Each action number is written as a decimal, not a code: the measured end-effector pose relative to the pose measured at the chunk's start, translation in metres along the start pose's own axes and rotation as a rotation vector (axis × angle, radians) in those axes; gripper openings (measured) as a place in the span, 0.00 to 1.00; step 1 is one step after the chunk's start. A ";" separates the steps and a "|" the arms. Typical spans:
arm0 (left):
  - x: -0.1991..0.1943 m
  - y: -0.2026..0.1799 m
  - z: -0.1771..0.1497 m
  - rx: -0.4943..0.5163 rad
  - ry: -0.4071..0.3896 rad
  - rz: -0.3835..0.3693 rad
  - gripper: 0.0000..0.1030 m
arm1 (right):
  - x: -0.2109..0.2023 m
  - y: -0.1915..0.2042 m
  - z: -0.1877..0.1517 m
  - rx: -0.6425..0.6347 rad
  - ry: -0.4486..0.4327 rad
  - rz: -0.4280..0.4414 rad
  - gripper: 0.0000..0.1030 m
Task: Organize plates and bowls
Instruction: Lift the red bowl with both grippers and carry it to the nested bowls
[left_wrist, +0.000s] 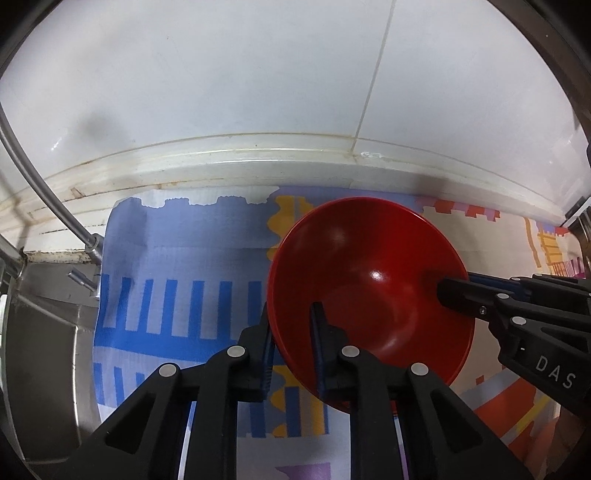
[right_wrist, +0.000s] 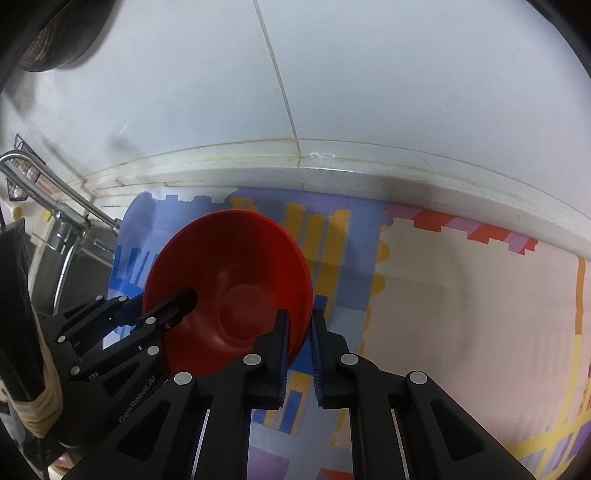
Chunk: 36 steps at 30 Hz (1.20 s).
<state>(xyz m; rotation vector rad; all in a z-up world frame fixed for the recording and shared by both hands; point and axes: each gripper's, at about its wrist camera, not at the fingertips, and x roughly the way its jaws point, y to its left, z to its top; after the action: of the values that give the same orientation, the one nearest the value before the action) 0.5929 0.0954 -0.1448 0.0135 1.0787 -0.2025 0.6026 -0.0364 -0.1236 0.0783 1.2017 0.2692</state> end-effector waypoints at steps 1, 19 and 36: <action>-0.002 -0.002 0.000 0.001 -0.002 0.001 0.18 | -0.001 0.000 -0.001 0.002 0.000 0.000 0.12; -0.087 -0.058 -0.031 0.037 -0.063 -0.076 0.18 | -0.095 -0.020 -0.048 0.044 -0.120 -0.029 0.12; -0.156 -0.128 -0.088 0.079 -0.083 -0.189 0.19 | -0.188 -0.049 -0.128 0.073 -0.254 -0.090 0.12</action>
<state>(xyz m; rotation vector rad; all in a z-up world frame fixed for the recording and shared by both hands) 0.4231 0.0037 -0.0389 -0.0256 0.9887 -0.4125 0.4288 -0.1412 -0.0091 0.1182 0.9596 0.1314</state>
